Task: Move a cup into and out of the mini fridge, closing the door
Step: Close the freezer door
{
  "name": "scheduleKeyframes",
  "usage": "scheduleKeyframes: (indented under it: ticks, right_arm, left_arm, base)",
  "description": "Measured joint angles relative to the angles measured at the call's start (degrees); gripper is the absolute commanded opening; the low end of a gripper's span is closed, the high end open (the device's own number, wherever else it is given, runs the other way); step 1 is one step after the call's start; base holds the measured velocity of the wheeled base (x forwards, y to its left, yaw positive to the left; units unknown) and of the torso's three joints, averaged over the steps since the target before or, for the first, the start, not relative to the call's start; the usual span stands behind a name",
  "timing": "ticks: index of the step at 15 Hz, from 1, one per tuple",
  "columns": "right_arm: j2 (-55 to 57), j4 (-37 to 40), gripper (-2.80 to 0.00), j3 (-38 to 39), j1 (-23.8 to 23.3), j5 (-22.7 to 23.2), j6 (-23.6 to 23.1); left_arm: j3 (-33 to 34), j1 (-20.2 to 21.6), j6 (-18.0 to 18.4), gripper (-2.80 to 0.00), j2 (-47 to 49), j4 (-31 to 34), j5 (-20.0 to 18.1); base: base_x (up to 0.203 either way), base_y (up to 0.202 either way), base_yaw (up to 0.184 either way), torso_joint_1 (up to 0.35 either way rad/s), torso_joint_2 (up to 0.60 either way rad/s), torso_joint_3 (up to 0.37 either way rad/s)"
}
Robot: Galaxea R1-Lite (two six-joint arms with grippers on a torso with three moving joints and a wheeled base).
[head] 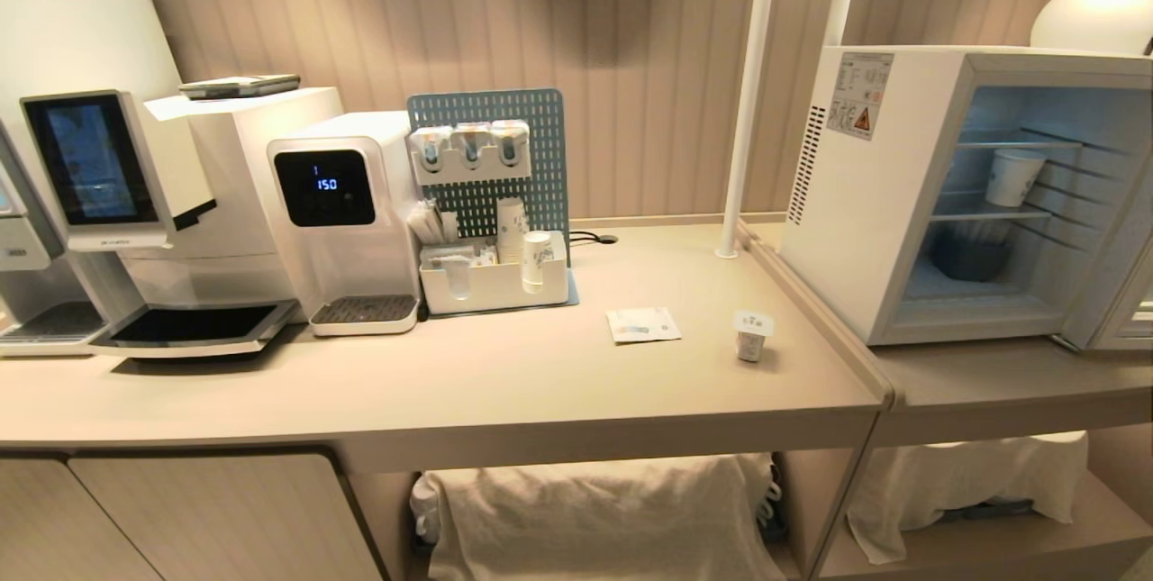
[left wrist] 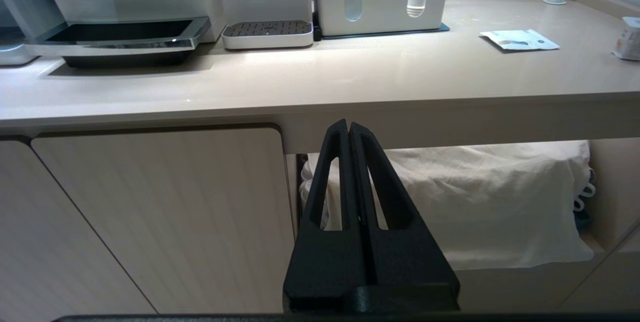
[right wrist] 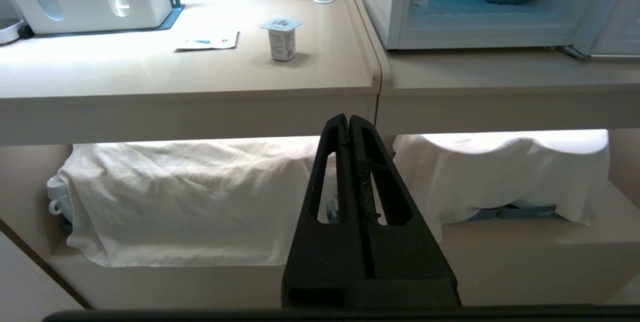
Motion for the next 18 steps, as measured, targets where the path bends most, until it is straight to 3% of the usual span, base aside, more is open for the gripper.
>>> scheduleKeyframes:
  ticks: [5, 13, 18]
  right_arm:
    - [0.00, -0.10, -2.80, -0.02, -0.10, 0.06, 0.01]
    - [0.02, 0.04, -2.80, -0.05, 0.00, 0.06, 0.02]
    - [0.05, 0.00, -2.80, -0.09, -0.02, 0.09, 0.00]
  left_arm:
    - [0.00, -0.12, 0.00, -2.80, 0.02, -0.02, 0.07]
    - [0.00, 0.02, 0.10, -2.80, 0.00, -0.02, -0.02]
    - [0.00, -0.07, 0.19, -2.80, 0.00, 0.05, 0.02]
  base:
    - [0.001, -0.016, 0.001, 0.000, 0.00, 0.001]
    - [0.003, -0.185, 0.000, 0.002, 0.00, 0.002]
    - [0.137, -0.154, 0.001, 0.007, 0.00, 0.002]
